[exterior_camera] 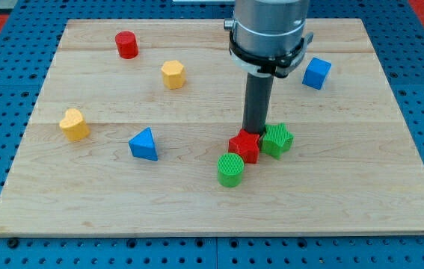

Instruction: Group up the red blocks and green blocks

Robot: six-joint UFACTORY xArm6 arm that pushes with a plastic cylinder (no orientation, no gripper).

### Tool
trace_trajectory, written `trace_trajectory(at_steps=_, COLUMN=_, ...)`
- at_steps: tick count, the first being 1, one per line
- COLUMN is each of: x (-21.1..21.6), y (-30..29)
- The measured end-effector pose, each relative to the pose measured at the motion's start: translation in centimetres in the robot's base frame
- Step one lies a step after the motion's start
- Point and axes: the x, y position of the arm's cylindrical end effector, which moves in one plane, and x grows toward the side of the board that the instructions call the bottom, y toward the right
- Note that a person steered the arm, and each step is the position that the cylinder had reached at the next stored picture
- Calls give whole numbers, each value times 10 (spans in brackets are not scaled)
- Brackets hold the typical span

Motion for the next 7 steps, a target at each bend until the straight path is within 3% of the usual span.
trace_trajectory(at_steps=2, x=-29, y=44)
trace_trajectory(at_steps=4, x=-13, y=130)
trace_trajectory(at_steps=5, x=1, y=101)
trace_trajectory(at_steps=7, x=-34, y=57)
